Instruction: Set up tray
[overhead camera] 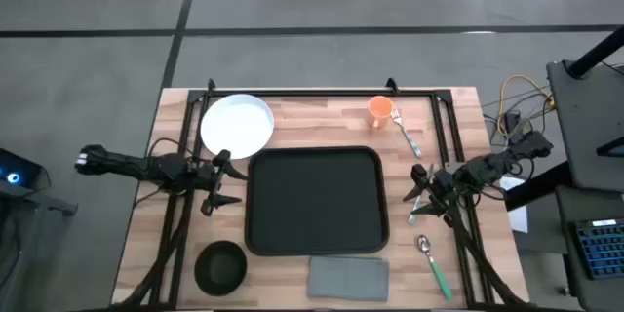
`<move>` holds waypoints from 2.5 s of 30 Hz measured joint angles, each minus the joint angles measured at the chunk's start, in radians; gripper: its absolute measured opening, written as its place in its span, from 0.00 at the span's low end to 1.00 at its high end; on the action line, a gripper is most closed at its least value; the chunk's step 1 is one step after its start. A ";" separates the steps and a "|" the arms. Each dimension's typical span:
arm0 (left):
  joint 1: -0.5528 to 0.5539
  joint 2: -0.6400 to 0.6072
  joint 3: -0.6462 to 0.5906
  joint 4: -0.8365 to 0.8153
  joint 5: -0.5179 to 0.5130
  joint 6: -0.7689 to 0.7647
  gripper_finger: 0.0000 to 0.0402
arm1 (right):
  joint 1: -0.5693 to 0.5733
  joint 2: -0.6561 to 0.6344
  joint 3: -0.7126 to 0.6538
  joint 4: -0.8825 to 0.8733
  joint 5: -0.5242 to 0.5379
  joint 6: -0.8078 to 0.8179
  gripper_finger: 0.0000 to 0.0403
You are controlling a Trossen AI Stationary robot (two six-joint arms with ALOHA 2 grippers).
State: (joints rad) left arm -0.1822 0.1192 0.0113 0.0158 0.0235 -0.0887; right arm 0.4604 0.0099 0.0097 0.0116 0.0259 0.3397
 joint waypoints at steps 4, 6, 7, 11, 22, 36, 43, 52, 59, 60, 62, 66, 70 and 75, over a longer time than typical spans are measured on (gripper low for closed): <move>0.000 0.000 0.000 0.000 0.000 0.000 0.71 | 0.000 0.000 0.000 0.000 0.000 0.000 0.46; 0.000 0.000 0.000 0.000 0.000 0.000 0.71 | 0.000 0.000 0.000 0.000 0.000 0.000 0.46; 0.000 0.000 0.000 0.000 0.000 0.000 0.71 | 0.000 0.000 0.000 0.000 0.000 0.000 0.46; 0.000 0.000 0.000 0.000 0.000 0.000 0.71 | 0.000 0.000 0.000 0.000 0.000 0.000 0.46; 0.000 0.000 0.000 0.000 0.000 0.000 0.71 | 0.000 0.000 0.000 0.000 0.000 0.000 0.46; 0.000 0.000 0.000 0.000 0.000 0.000 0.71 | 0.000 0.000 0.000 0.000 0.000 0.000 0.46; 0.000 0.000 0.000 0.000 0.000 0.000 0.71 | 0.000 0.000 0.000 0.000 0.000 0.000 0.46; 0.000 0.000 0.000 0.000 0.000 0.000 0.71 | 0.000 0.000 0.000 0.000 0.000 0.000 0.46; 0.000 0.000 0.000 0.000 0.000 0.000 0.71 | 0.000 0.000 0.000 0.006 0.000 0.000 0.46; 0.000 0.000 0.000 0.000 0.000 0.000 0.71 | 0.000 0.000 0.000 0.012 0.000 0.000 0.46; 0.000 0.000 0.000 0.000 0.000 0.000 0.71 | 0.000 0.000 0.000 0.029 0.000 0.000 0.46; 0.000 0.000 0.000 0.000 0.000 0.030 0.71 | 0.000 0.000 0.000 0.054 0.000 0.000 0.46; 0.001 0.000 0.000 0.029 0.000 0.050 0.71 | 0.000 0.000 0.000 0.053 0.001 0.000 0.46; 0.000 -0.002 0.000 0.054 0.000 0.052 0.71 | -0.001 0.000 0.000 0.106 0.004 0.000 0.46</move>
State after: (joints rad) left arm -0.1818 0.1173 0.0109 0.0702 0.0231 -0.0368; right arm 0.4599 0.0100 0.0097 0.1178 0.0296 0.3398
